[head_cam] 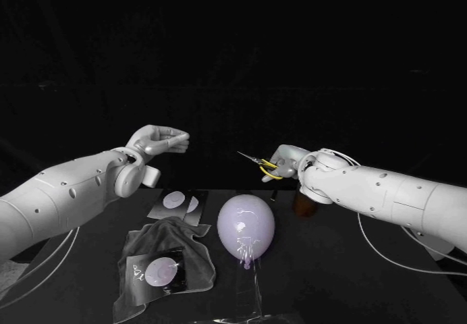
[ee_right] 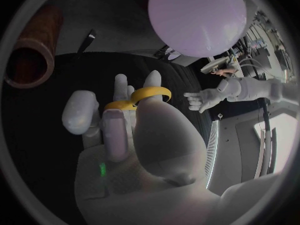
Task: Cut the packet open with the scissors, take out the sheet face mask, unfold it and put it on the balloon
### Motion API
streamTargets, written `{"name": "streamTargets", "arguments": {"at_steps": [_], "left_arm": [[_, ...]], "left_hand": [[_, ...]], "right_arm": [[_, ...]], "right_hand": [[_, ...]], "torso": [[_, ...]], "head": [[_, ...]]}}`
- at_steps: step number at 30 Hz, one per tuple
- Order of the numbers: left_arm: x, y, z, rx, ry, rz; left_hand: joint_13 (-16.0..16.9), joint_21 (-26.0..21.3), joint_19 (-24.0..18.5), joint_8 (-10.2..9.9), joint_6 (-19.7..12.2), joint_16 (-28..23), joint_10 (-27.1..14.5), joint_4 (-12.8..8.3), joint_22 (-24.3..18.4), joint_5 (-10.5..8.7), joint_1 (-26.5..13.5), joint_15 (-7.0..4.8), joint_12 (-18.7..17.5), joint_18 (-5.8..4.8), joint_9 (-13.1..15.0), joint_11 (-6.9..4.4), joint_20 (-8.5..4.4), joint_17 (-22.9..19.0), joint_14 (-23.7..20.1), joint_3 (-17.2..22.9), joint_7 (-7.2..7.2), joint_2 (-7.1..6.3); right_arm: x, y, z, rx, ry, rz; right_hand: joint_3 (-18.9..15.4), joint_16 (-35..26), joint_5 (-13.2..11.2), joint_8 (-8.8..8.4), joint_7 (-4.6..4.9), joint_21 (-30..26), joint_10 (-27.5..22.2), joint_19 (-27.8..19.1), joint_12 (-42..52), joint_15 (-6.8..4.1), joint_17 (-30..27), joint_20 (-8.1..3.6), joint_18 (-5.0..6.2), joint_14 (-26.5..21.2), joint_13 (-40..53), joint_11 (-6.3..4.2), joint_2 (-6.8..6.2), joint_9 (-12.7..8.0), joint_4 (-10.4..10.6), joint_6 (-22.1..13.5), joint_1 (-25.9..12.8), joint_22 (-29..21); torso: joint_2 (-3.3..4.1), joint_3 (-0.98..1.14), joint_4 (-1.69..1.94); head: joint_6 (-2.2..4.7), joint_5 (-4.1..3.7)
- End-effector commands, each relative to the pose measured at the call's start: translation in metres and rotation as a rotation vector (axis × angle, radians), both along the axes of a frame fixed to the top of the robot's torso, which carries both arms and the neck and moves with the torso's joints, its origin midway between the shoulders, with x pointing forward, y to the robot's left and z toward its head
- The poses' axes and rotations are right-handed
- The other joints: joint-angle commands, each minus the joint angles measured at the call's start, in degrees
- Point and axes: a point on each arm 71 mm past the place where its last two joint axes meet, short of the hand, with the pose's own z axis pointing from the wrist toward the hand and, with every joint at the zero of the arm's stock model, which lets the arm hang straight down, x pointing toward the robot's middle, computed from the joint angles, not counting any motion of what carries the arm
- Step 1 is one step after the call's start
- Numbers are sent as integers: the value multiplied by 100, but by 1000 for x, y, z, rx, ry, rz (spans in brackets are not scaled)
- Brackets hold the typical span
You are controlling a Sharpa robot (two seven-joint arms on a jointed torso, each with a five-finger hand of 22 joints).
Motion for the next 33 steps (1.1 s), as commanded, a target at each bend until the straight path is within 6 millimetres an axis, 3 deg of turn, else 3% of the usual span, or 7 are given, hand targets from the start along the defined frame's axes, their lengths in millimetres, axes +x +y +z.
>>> {"name": "streamTargets", "arguments": {"at_steps": [1,5,7,14,17,20,33], "left_arm": [[6,3,12,58,-17,-28],[13,8,29,131,-44,-26],[16,5,36,181,-56,-41],[21,-25,44,329,-72,-121],[22,-36,45,370,-81,-141],[23,-49,44,424,-92,-165],[20,-89,29,567,-56,-271]], "left_hand": [[-11,-59,-82,-57,-80,-112,-215,-15,-30,-9,-237,57,-23,-114,-15,68,1,-45,-136,-109,107,34],[-6,-196,-322,-96,-148,-356,-519,3,-112,-11,-565,168,-15,-223,-18,161,4,-158,-419,-214,186,26],[-6,-336,-718,-107,-172,-440,-609,4,-174,-11,-664,203,-15,-283,-16,188,7,-204,-505,-224,195,-12],[0,-526,-1259,-106,-185,-618,-723,6,-239,-12,-816,263,0,-404,-1,230,11,-335,-742,-174,150,-156],[2,-533,-1274,-101,-178,-633,-717,5,-240,-11,-821,265,4,-410,2,229,10,-350,-771,-165,146,-165],[8,-591,-1429,-80,-143,-711,-677,-4,-255,-11,-795,289,20,-406,17,240,-1,-427,-941,-114,83,-196],[12,-567,-1266,-58,-95,-667,-534,-37,-219,-11,-488,239,28,-303,44,170,-11,-383,-561,30,1,-229]], "right_arm": [[6,8,2,-258,-55,38],[8,28,6,-365,-115,85],[8,41,7,-419,-156,114],[4,75,16,-538,-328,161],[1,85,20,-559,-385,181],[-3,95,23,-576,-435,210],[-13,105,29,-562,-523,273]], "right_hand": [[-131,-1,6,-42,3,-32,169,14,-46,-15,-25,-9,34,251,-15,-143,543,-11,-43,54,601,553],[-148,-18,6,-74,16,-74,153,1,-100,-9,-59,-9,38,242,-47,-133,527,-35,-36,42,603,541],[-156,-15,5,-93,26,-45,150,14,-131,-2,-45,-7,30,244,-67,-124,514,-50,-20,36,587,551],[-160,-16,6,-126,29,55,180,60,-197,2,-33,-5,8,245,-114,-120,463,-86,27,58,554,585],[-157,-32,5,-151,37,42,177,58,-242,7,-63,-2,9,237,-144,-112,436,-109,52,52,540,582],[-151,-53,6,-197,54,-3,170,43,-326,26,-95,5,14,226,-203,-96,405,-152,85,40,543,569],[-135,-46,9,-254,64,-6,240,52,-495,46,-47,11,11,240,-333,-85,357,-247,110,75,673,575]], "torso": [[8,4,-2],[6,9,20],[4,2,26],[11,-11,16],[16,-15,15],[11,0,13],[3,17,-9]], "head": [[-40,62],[-56,86],[-68,91],[-63,116],[-64,124],[-67,139],[-54,208]]}}
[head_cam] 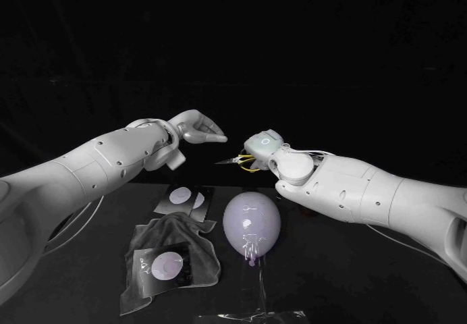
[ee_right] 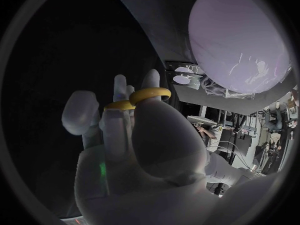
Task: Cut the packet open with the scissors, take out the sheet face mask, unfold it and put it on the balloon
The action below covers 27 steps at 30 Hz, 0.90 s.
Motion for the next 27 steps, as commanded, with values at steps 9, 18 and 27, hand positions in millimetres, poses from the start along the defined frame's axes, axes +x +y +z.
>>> {"name": "streamTargets", "arguments": {"at_steps": [9,18,27], "left_arm": [[-7,-26,-21,86,99,-92],[-9,-36,-30,91,131,-114],[-10,-37,-34,82,149,-121]], "left_hand": [[7,89,311,47,105,76,131,36,46,-13,-73,-24,19,149,27,-7,-2,6,199,-1,72,56],[5,140,489,70,162,116,202,24,65,-12,-71,-62,16,241,42,-48,-1,18,311,-17,109,110],[1,214,772,71,217,177,280,-34,92,-11,315,-119,0,379,43,-89,9,43,489,113,114,363]], "right_arm": [[-13,8,10,45,-106,104],[-16,12,12,58,-112,124],[-18,10,12,58,-114,129]], "right_hand": [[-131,7,11,-23,22,22,205,21,-51,46,37,10,8,245,-35,-144,391,-28,52,46,470,582],[-131,13,11,-26,20,35,222,29,-70,44,53,9,5,250,-51,-146,392,-41,61,55,486,588],[-132,24,11,-26,20,60,237,40,-82,43,80,9,0,256,-61,-147,393,-50,72,63,489,596]], "torso": [[0,2,12],[-1,-6,5],[-6,1,6]], "head": [[28,19],[15,32],[-9,23]]}}
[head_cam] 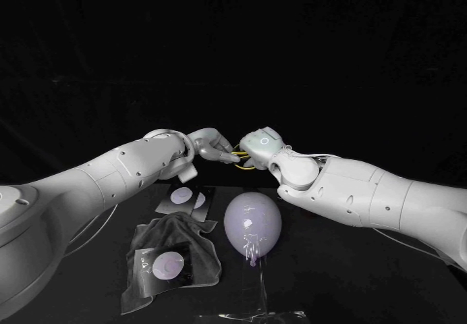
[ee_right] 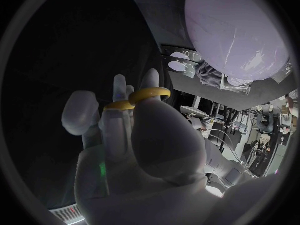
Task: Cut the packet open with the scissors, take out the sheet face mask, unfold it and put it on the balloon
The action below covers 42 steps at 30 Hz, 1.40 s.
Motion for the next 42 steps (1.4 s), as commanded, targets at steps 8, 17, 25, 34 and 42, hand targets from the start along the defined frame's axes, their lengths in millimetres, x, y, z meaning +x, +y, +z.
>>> {"name": "streamTargets", "arguments": {"at_steps": [8,17,25,34,42], "left_arm": [[-2,-2,-1,-22,43,-30],[-3,-1,-1,-54,56,-42],[-5,-2,-3,-60,104,-64],[-5,-3,-4,-53,124,-57],[-4,0,-5,-34,128,-17]], "left_hand": [[29,179,489,149,401,220,446,-44,63,-7,663,-182,102,212,47,-187,2,122,456,392,-68,459],[15,318,760,332,714,392,977,20,101,-10,1247,-373,154,223,185,-390,-1,291,837,1084,-263,761],[-5,292,715,401,703,370,1105,66,75,-7,1168,-372,48,254,328,-397,-9,389,873,1658,-272,610],[7,345,754,578,627,279,1252,-10,69,-8,195,-379,-10,271,812,-398,-11,700,941,3794,-246,-335],[13,402,813,666,619,271,1327,-171,86,-6,-74,-394,-3,279,999,-407,-19,800,993,4361,-244,-578]], "right_arm": [[0,-1,2,-22,-22,11],[1,-3,1,-43,-26,13],[1,-3,3,-24,-50,44],[-3,-4,8,31,-96,89],[-6,-8,16,111,-85,136]], "right_hand": [[-137,20,10,-28,1,11,220,37,-14,34,6,8,4,264,-20,-174,399,-17,52,48,445,591],[-140,-55,8,-53,40,-257,196,-68,-144,71,-145,12,44,228,-103,-136,309,-88,118,-12,459,512],[122,-1101,24,-39,186,-2808,-719,-1212,-854,295,-1856,193,389,-449,-779,89,-55,-607,459,-894,481,-341],[2591,-1556,-21,-12,-17,-3915,-1155,-1437,-831,180,-2404,202,516,-700,-1575,-63,-1368,-1045,707,-1105,-299,-807],[3510,-3844,-4,-18,-192,-5183,-1202,-2307,-834,179,-4251,546,424,-2492,-1916,-229,-1798,-1239,671,-1281,-630,-1676]], "torso": [[0,2,-1],[2,0,4],[-2,0,-1],[-1,2,-1],[-1,2,-2]], "head": [[-29,-23],[-57,-28],[-71,-20],[-78,-11],[-82,-3]]}}
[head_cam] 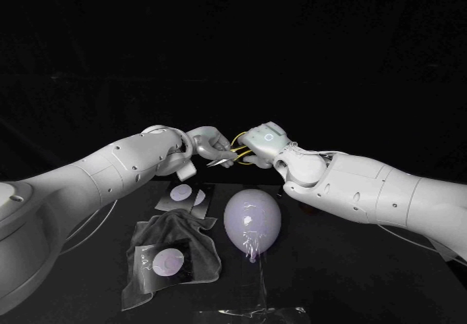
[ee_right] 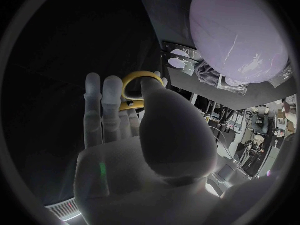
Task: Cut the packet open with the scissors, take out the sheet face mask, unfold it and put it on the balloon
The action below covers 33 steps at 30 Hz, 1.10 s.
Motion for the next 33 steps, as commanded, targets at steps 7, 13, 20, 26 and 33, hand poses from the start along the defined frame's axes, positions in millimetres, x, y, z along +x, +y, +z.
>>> {"name": "streamTargets", "arguments": {"at_steps": [7,13,20,26,33], "left_arm": [[1,4,-4,13,45,61],[2,7,-5,10,56,84],[3,9,-5,7,72,100],[3,10,-6,5,84,109],[3,12,-6,6,97,118]], "left_hand": [[14,68,72,87,-20,-26,220,-521,21,17,-237,2,-3,57,149,-166,-12,75,69,714,22,-116],[16,79,79,104,-20,-26,238,-564,23,16,-312,1,-1,64,192,-169,-20,97,85,794,20,-137],[18,90,87,119,-18,-26,256,-600,26,16,-371,1,2,72,228,-170,-30,114,100,852,22,-151],[19,116,117,135,-17,-27,275,-641,35,16,-435,1,4,81,270,-172,-46,132,115,910,22,-160],[19,162,176,147,-20,-31,286,-680,55,16,-494,1,2,85,309,-172,-68,149,122,954,23,-165]], "right_arm": [[-4,-7,14,110,11,84],[-6,-13,16,134,14,108],[-9,-18,19,175,25,164],[-10,-21,18,169,67,173],[-11,-22,14,145,134,175]], "right_hand": [[323,-1677,-5,-1,-59,-906,55,-468,20,382,-682,389,91,-739,-228,-74,-174,-96,-7,-40,-73,-1179],[375,-1998,-2,-36,-150,-912,-141,-493,-4,461,-764,434,108,-750,-259,-158,-236,-155,-34,-236,3,-1520],[401,-2503,-3,-29,-268,-906,-602,-521,-11,593,-856,476,104,-973,-270,-249,-290,-192,-28,-323,102,-1945],[273,-2823,6,-69,-420,-914,-1365,-530,-34,820,-897,502,79,-1162,-290,-406,-355,-261,25,-592,125,-2187],[339,-3359,1,-32,-534,-919,-1558,-843,-15,1039,-1055,648,39,-1577,-275,-521,-206,-376,7,-824,199,-2621]], "torso": [[0,0,0],[2,3,-2],[2,-1,-1],[2,-4,1],[0,-1,-2]], "head": [[-16,-1],[-13,-9],[-14,-16],[-16,-16],[-24,-10]]}}
